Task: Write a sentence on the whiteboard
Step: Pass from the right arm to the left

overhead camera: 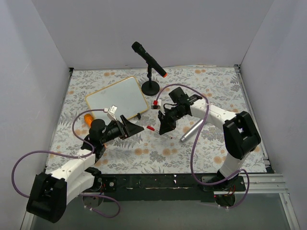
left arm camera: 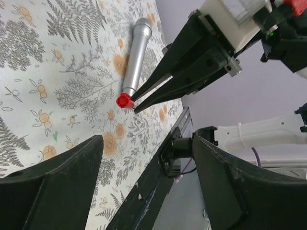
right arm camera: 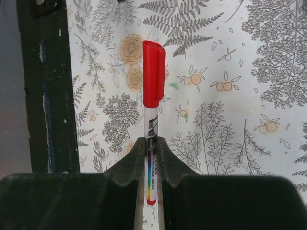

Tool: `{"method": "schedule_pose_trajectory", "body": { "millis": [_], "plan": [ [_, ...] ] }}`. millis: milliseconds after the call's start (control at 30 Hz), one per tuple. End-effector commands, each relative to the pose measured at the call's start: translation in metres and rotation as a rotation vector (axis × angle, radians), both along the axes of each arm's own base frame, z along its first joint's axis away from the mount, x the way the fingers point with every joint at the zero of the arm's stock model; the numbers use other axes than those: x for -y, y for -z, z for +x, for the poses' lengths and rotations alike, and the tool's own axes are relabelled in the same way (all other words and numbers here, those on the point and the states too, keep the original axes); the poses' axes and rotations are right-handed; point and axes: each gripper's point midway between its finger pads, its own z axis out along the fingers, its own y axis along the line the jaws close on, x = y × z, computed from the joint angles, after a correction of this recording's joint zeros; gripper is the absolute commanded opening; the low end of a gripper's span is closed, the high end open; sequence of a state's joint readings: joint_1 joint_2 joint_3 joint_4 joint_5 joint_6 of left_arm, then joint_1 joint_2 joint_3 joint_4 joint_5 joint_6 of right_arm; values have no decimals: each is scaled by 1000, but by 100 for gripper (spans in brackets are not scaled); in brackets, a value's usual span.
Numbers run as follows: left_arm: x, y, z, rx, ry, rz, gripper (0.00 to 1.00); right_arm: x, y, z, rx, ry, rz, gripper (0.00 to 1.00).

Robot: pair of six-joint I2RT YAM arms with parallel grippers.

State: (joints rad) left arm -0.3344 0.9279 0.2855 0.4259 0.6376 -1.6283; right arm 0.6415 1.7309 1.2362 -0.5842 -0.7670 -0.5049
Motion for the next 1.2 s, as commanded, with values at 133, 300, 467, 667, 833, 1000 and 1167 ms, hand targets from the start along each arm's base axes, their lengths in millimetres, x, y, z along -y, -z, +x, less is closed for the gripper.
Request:
{"method": "schedule_pose_trajectory", "body": {
  "millis": [133, 300, 467, 667, 833, 1000, 1167],
  "plan": [
    [24, -5, -17, 41, 128, -42, 68, -8, -31, -22, -64, -110, 142, 5],
    [38, 2, -16, 22, 162, -21, 59, -8, -32, -25, -77, -123, 149, 5],
    [50, 6, -14, 14, 179, -5, 55, -8, -30, -26, -84, -127, 146, 5],
    [59, 4, -12, 27, 198, 15, 49, -8, -28, -26, -92, -127, 143, 5],
    [64, 8, -15, 15, 223, 29, 33, -7, -28, -26, -93, -129, 141, 5],
    [65, 8, -15, 10, 227, 28, 14, -7, -27, -28, -102, -132, 138, 5],
    [65, 8, -15, 16, 231, 31, 2, -7, -28, -29, -101, -138, 142, 5]
  ]
}}
